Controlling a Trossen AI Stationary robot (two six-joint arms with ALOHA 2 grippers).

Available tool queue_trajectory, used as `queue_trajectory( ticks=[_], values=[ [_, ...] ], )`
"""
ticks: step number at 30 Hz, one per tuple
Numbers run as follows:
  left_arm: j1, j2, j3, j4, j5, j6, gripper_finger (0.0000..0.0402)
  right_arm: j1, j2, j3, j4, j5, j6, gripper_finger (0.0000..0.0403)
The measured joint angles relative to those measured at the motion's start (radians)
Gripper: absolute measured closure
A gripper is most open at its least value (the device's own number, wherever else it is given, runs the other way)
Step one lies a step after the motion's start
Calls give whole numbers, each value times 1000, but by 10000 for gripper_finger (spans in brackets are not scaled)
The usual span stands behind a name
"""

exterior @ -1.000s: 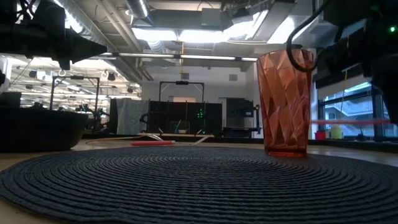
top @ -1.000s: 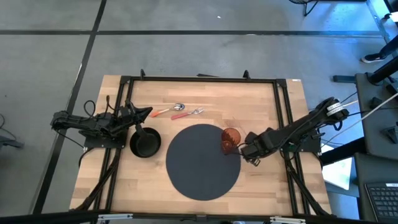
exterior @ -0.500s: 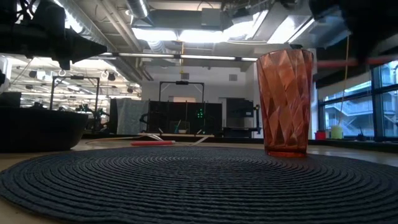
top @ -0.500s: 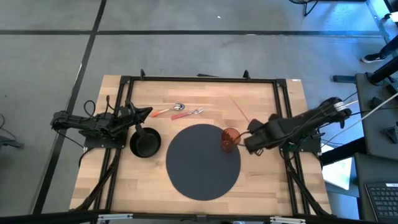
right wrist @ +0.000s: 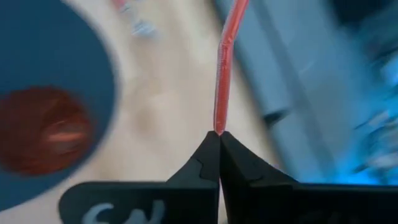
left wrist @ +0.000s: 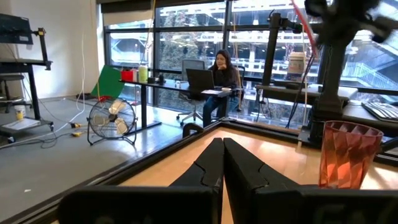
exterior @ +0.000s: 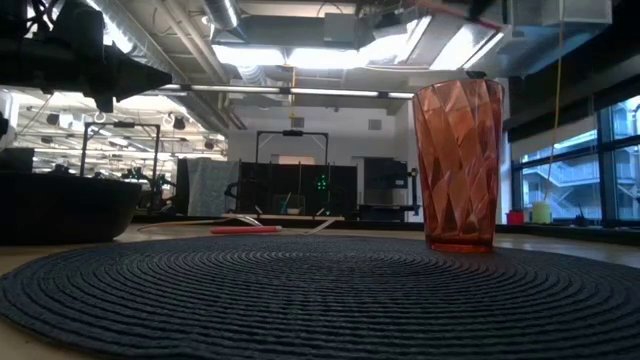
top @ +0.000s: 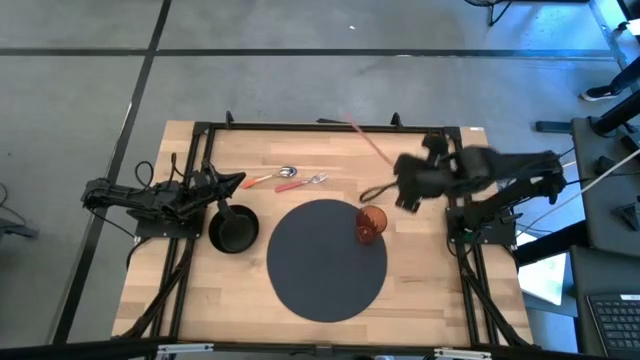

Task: Pick & Place Utensil
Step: Put the orange straw into the brown cup on the dark blue mat

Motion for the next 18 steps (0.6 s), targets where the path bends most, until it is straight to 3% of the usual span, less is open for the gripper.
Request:
queue_trajectory(
  ticks=[8,14,18],
  values=[
    [0,0,0,0,0,0,398,-50,0,148,-4,348,-640,403],
    [0,0,0,-8,0,0,398,-53,7,152,28,744,-974,403],
    [0,0,0,-8,0,8,398,-61,5,152,87,750,-1071,403]
  ],
)
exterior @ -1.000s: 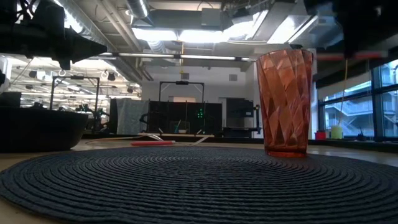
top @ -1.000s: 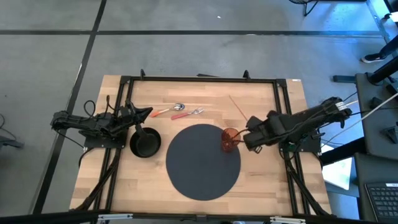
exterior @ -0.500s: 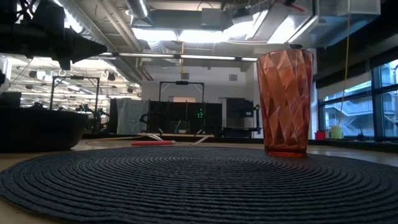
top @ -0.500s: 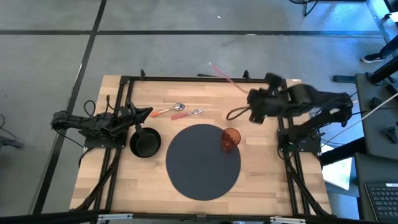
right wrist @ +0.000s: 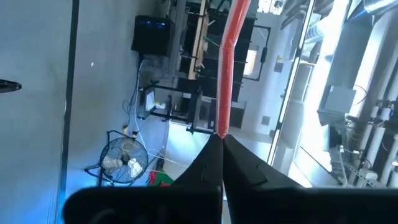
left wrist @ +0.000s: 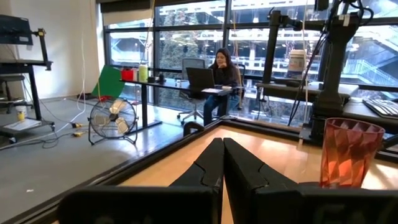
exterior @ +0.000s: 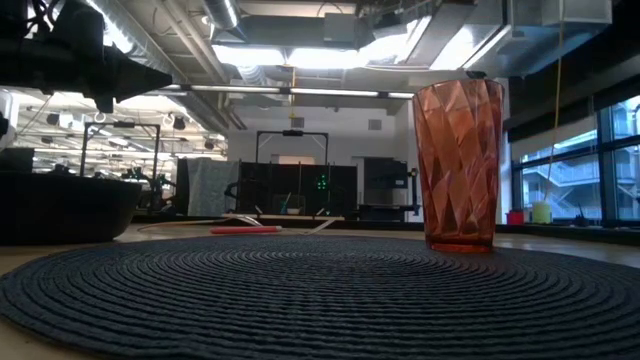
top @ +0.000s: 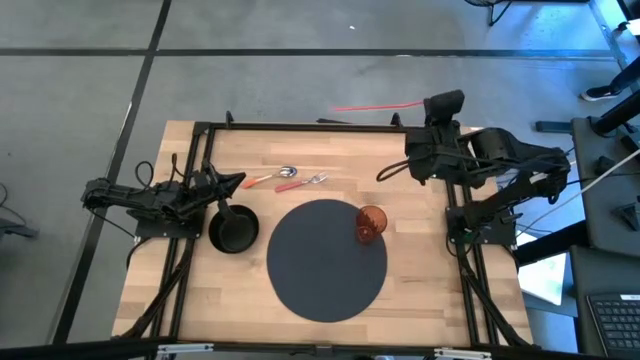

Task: Pick & Place Utensil
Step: Put the orange straw into the brown cup on the dark blue mat

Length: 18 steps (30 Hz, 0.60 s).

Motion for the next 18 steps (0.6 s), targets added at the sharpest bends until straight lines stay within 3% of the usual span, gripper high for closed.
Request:
queue_trajectory(
  ticks=[5,8,12,15,18],
  values=[
    [0,0,0,0,-34,3,398,-33,0,0,31,-15,7,403],
    [0,0,0,0,-72,3,398,-51,-1,0,115,-105,28,403],
    [0,0,0,0,-105,3,398,-54,-4,0,289,-365,106,403],
    [0,0,0,0,-106,3,398,-54,-21,0,399,-644,315,403],
    [0,0,0,0,-106,3,398,-51,-45,-41,461,-826,488,403]
  ],
)
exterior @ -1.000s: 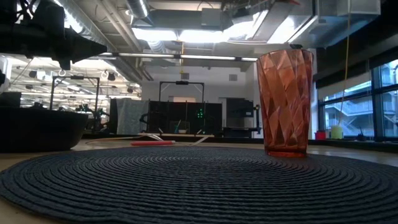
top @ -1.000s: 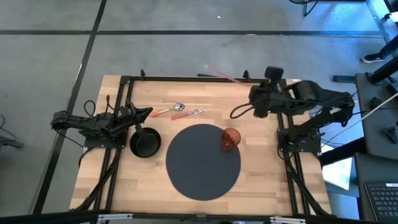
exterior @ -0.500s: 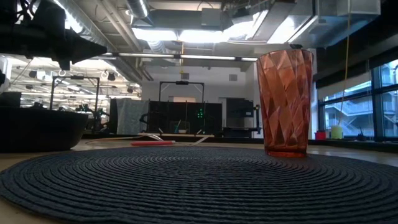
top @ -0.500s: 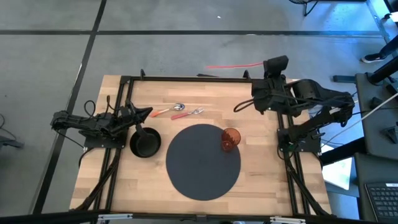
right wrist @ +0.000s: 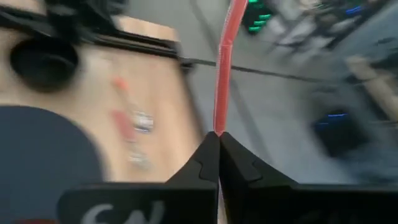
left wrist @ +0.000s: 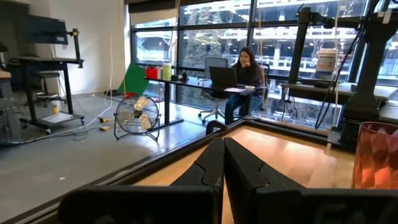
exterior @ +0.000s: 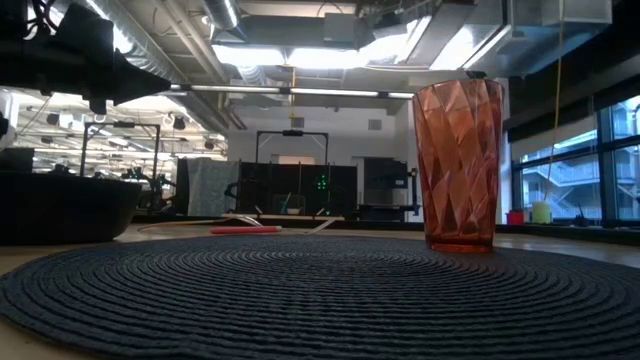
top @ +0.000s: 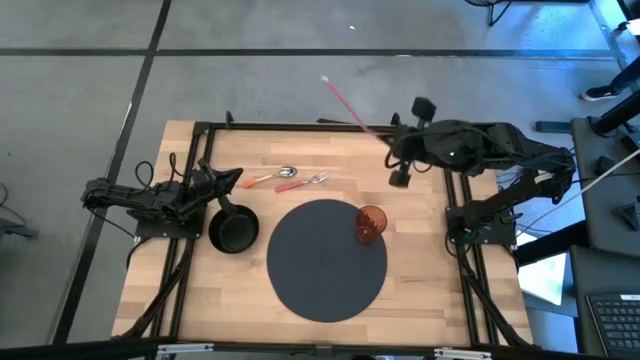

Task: Pick & Place Utensil
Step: Put the orange straw into the brown cup on the dark blue mat

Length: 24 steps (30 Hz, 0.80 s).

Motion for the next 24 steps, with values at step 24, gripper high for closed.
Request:
queue_trajectory(
  ticks=[24],
  values=[
    [0,0,0,0,10,0,398,315,-281,-1241,1331,113,322,403]
  ],
)
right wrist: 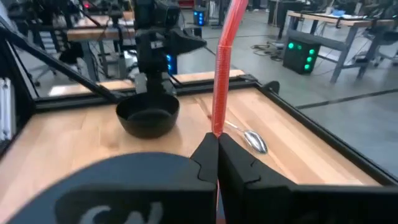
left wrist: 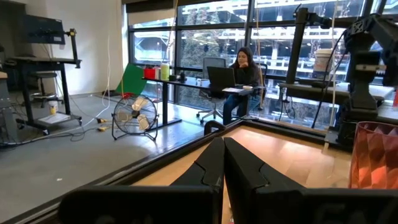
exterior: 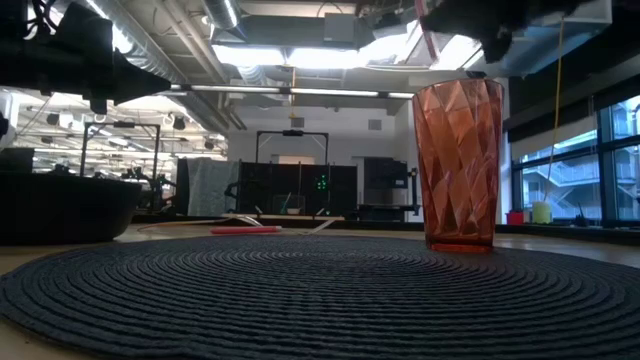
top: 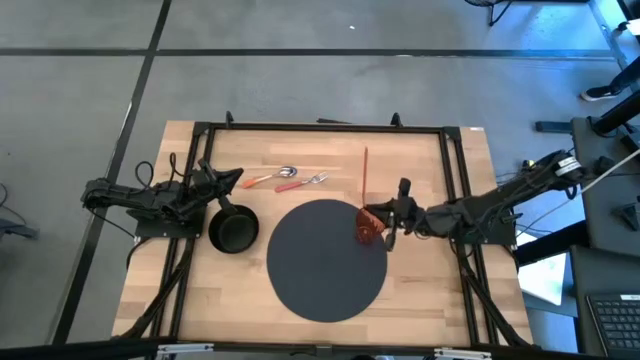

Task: Pick & Place Utensil
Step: Put the orange straw into the brown cup on the dark blue mat

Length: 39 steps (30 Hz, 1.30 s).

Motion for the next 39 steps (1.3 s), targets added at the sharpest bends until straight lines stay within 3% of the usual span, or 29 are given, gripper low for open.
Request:
queue_trajectory(
  ticks=[12,39],
  values=[
    [0,0,0,0,-8,0,398,80,21,-116,65,67,28,403],
    [0,0,0,0,-11,0,398,81,72,-123,29,4,93,378]
  ],
)
